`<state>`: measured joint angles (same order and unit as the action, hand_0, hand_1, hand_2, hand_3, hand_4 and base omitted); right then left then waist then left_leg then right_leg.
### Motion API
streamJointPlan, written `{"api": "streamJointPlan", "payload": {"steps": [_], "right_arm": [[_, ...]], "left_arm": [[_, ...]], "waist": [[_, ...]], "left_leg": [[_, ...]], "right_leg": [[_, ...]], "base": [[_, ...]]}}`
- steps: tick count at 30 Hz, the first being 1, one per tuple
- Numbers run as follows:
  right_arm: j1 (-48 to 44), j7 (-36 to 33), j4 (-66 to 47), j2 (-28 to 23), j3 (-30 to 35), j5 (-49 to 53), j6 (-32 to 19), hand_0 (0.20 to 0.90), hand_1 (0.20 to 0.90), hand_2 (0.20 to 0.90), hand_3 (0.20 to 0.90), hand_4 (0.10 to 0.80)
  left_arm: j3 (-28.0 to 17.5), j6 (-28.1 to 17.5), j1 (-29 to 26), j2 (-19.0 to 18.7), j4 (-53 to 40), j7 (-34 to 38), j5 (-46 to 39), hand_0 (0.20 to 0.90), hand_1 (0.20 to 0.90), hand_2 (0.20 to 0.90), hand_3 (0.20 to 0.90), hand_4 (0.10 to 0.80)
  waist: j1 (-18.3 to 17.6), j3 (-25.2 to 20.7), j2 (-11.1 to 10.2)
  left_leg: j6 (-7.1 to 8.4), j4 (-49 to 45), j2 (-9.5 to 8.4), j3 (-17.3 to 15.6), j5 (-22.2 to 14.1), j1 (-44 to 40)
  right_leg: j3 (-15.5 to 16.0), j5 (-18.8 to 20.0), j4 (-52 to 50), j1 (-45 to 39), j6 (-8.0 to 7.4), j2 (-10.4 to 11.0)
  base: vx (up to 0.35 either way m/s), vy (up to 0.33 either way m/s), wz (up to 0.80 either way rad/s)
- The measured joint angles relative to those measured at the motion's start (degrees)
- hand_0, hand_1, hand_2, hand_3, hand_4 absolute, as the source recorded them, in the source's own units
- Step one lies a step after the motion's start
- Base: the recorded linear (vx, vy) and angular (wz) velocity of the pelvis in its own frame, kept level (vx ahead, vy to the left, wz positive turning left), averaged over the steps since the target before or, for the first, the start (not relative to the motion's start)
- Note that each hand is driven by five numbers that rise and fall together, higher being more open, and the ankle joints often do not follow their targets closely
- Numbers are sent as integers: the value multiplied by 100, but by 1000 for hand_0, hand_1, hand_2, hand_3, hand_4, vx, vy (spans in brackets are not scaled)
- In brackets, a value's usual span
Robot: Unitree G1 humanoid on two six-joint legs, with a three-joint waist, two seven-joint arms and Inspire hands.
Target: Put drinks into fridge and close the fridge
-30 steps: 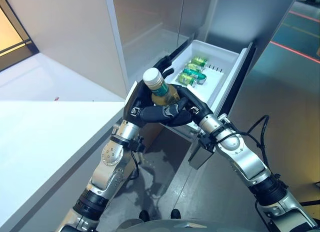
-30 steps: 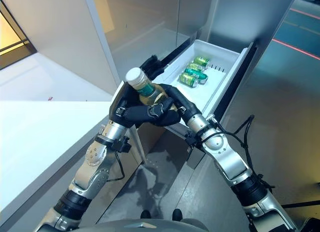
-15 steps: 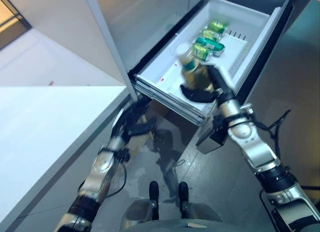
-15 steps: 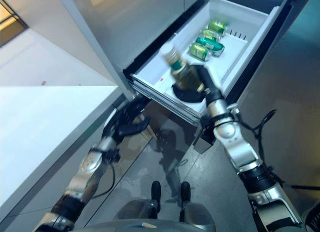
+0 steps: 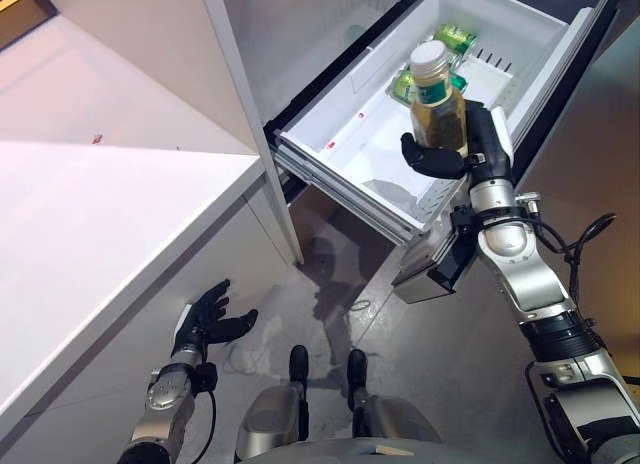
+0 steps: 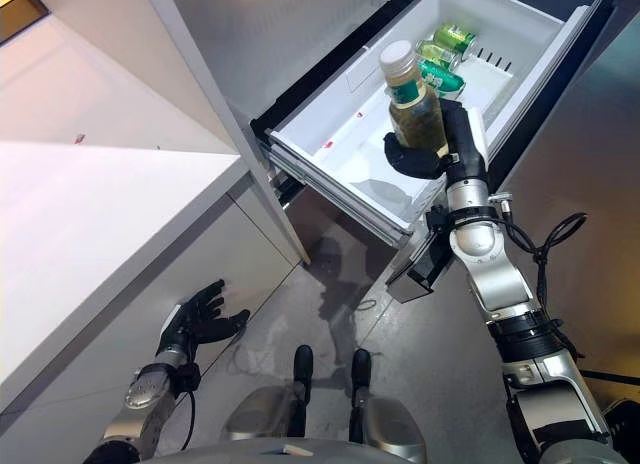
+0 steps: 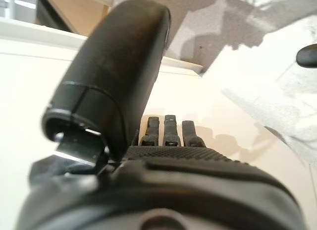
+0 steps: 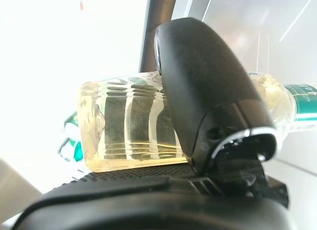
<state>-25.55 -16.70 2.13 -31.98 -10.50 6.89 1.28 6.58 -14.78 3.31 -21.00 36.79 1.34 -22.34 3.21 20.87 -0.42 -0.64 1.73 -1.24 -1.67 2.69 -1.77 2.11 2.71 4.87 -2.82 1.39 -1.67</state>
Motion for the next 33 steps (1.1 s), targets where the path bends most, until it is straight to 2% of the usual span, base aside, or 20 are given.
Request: {"api": "streamJointPlan", "payload": {"steps": [6, 15, 19, 24, 28, 33], "right_arm": [[-40, -41, 103, 2, -2, -2, 0, 300, 300, 300, 200, 100], [-364, -37, 461, -1, -3, -25, -2, 300, 300, 300, 200, 100], [-602, -39, 461, -69, -1, -148, -3, 300, 300, 300, 200, 100], [-608, -34, 461, -76, -2, -255, 2, 300, 300, 300, 200, 100], [-619, -23, 461, -82, -2, -256, 70, 300, 300, 300, 200, 100], [-806, 145, 541, -173, -6, -263, 642, 300, 300, 300, 200, 100]], "left_arm": [[34, 29, -26, -1, 254, -59, 358, 900, 900, 900, 900, 800], [172, 612, 24, -35, 1224, -153, 1315, 900, 900, 900, 900, 800], [393, 573, 45, -85, 1224, -381, 1348, 900, 900, 900, 900, 800], [696, 310, -7, -79, 1046, -566, 1341, 900, 900, 900, 900, 800], [758, 309, -70, -78, 960, -553, 1340, 900, 900, 900, 900, 800], [737, 328, -126, -79, 1035, -426, 1330, 900, 900, 900, 900, 800]], "waist": [[25, 0, 0], [-73, 33, 63], [-105, 58, 115], [-61, 57, 129], [-58, 57, 129], [-54, 57, 129]], "left_leg": [[18, -2, 12, 31, 16, -11], [20, -7, 10, 30, 17, -10], [21, -51, 8, 29, 40, 173], [24, -50, 11, 31, 43, 171], [24, -49, 10, 33, 43, 173], [24, -48, 11, 32, 43, 173]], "right_leg": [[18, 0, 3, -26, 1, 9], [21, 0, 3, -24, 0, 18], [36, 8, -58, 161, 12, 23], [68, 7, -53, 151, 12, 21], [89, 7, -53, 150, 12, 22], [113, 7, -55, 148, 11, 25]], "base": [[-10, 9, 2], [-63, 41, 0], [-1, 30, 2], [6, 4, 1], [0, 0, 0], [46, 3, 1]]}}
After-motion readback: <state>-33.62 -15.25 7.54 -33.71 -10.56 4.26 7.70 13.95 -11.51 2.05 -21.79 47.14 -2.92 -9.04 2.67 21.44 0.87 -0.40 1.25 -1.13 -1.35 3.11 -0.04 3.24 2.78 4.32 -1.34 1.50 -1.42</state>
